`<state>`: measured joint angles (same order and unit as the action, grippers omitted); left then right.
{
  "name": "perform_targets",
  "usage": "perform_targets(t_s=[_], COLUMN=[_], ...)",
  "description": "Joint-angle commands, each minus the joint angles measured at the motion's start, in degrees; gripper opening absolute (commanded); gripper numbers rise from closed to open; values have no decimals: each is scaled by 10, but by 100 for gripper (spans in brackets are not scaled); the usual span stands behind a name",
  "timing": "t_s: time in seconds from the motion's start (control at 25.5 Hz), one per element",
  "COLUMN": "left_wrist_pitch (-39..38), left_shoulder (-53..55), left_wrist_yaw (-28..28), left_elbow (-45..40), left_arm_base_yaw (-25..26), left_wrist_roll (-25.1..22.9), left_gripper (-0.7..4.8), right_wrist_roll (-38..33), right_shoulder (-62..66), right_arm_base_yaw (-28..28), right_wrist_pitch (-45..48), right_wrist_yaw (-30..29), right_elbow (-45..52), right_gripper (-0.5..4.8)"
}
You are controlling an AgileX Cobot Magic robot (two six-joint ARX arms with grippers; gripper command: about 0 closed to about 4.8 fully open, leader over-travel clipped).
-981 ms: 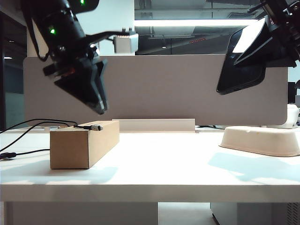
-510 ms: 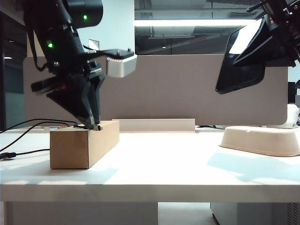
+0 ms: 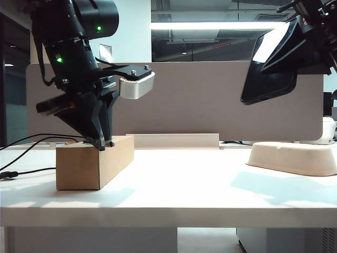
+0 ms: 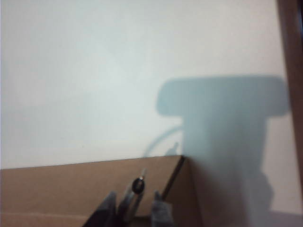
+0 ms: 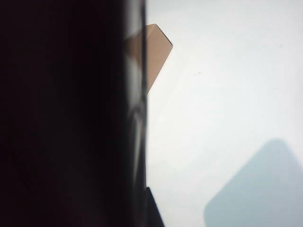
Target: Pick up the charging cable and the phone, plug the charging cable into the charging port on the phone, and finally place them back on the table.
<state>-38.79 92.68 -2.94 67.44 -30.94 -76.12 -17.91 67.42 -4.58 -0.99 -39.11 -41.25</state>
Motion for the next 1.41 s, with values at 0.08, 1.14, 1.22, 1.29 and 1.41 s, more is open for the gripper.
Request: perform_targets(t_s=[0.08,1.14,1.22,1.29,1.41], left_wrist_pitch=[12,9,7,16,24], left_shoulder=[0,7,-13,-43,-78], left_wrist_yaw=[2,5,-15,-59,-119], left_elbow=[2,29,67,85,85], left_arm_base_yaw=[0,-2,-2,-2,-4], left_wrist_roll=[-4,36,99,162,225], left_gripper=[89,-6,-6,-6,-6], right_wrist_roll=[4,4,3,-2,-19], right_shoulder=[-5,-5,-5,-5,-5], right_arm_base_yaw=[-1,-1,-1,-4,-8], right_wrist_pitch=[20,27,45,74,108], right_wrist_yaw=[-7,-7,-15,-32,-45], right_elbow=[-4,-4,-4,-4,-4], right_gripper=[-2,-2,-2,-2,-2])
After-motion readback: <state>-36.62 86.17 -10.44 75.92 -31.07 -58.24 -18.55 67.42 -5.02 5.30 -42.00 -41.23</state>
